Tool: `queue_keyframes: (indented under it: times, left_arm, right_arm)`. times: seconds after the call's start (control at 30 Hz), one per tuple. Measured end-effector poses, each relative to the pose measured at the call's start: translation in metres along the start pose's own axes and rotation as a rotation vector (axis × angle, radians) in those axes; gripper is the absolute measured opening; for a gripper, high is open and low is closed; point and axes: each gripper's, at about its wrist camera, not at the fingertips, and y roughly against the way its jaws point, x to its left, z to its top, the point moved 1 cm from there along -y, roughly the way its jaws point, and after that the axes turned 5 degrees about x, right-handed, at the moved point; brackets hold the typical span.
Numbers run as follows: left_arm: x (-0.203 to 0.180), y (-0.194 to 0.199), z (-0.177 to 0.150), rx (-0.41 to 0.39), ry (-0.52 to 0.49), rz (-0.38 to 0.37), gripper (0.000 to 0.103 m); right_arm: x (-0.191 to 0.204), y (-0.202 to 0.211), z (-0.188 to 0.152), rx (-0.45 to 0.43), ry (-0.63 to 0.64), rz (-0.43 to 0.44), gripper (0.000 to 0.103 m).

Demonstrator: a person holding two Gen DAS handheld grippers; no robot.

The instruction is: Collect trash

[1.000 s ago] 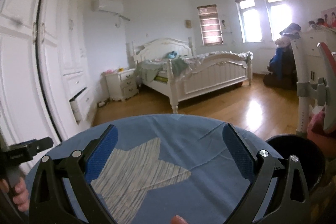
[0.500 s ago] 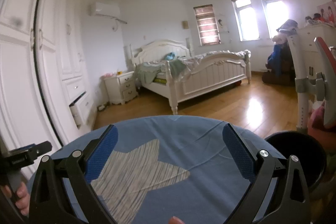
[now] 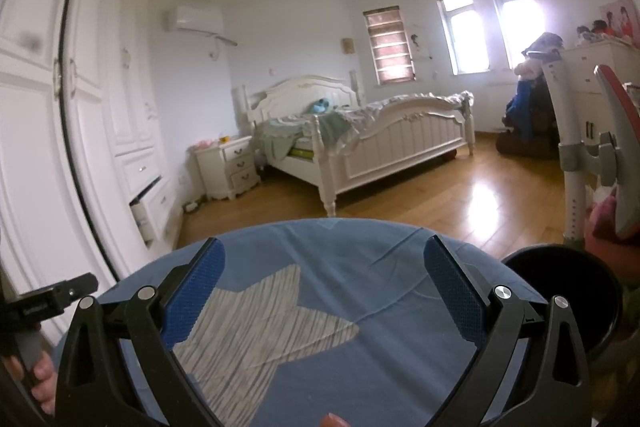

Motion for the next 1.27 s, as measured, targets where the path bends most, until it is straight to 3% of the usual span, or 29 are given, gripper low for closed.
queue_keyframes:
  times: [1.27]
  left_arm:
    - [-0.0014, -0.0016, 0.0011, 0.014, 0.016, -0.002, 0.098]
  right_arm:
    - [0.0025, 0.0005, -0.0027, 0.000, -0.007, -0.004, 0.098]
